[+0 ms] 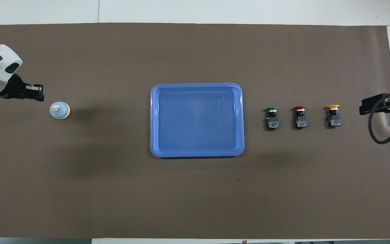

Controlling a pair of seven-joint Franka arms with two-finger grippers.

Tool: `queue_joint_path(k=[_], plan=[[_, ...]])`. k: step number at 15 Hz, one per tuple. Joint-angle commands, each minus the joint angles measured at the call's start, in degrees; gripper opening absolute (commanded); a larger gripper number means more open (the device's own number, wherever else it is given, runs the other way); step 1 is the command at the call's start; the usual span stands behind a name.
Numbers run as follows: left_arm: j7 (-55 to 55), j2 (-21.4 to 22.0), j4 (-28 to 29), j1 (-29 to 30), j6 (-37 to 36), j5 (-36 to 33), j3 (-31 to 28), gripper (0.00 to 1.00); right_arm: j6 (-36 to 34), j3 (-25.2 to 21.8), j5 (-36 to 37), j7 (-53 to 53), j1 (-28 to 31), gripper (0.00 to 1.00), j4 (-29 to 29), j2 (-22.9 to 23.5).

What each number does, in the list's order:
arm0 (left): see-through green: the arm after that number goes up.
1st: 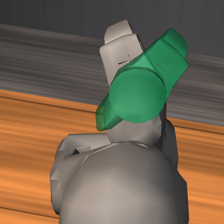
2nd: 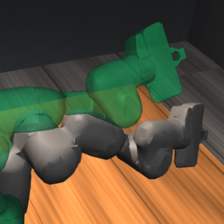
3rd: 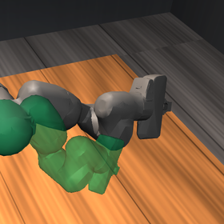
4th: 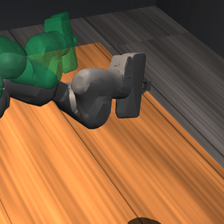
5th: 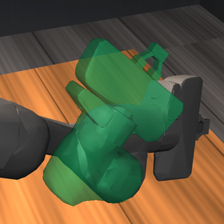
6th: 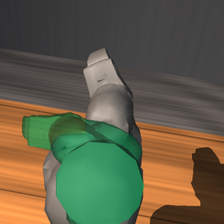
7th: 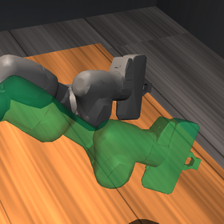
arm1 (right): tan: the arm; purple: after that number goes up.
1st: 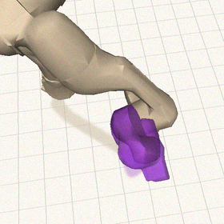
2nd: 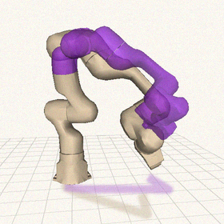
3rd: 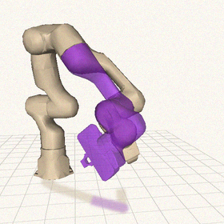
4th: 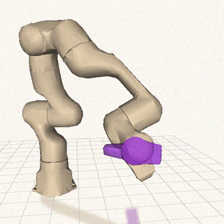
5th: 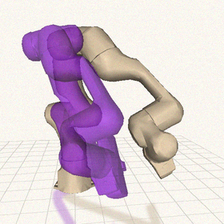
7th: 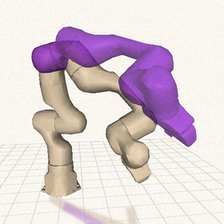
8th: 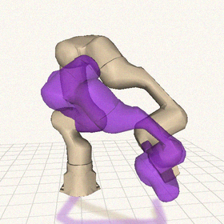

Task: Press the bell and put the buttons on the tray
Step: 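Raise the left gripper and press down on the white bell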

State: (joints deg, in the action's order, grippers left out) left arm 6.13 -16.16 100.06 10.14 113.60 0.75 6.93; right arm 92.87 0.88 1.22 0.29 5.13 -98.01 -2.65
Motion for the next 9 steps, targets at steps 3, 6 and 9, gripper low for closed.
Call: queue_joint_path(k=[3,6,9], plan=[[0.37,0.25,3.02,0.14,2.85,-1.46,0.19,0.0,-0.06,0.27,-0.17,-0.03,0.4,1.0,-1.48,-1.48],[0.29,-0.01,3.56,0.23,4.08,-2.5,0.19,0.0,-0.06,0.27,-0.17,-0.03,0.4,1.0,-1.48,-1.48],[-0.07,-0.45,4.0,0.23,5.31,-3.83,0.19,0.0,-0.06,0.27,-0.17,-0.03,0.4,1.0,-1.48,-1.48]])
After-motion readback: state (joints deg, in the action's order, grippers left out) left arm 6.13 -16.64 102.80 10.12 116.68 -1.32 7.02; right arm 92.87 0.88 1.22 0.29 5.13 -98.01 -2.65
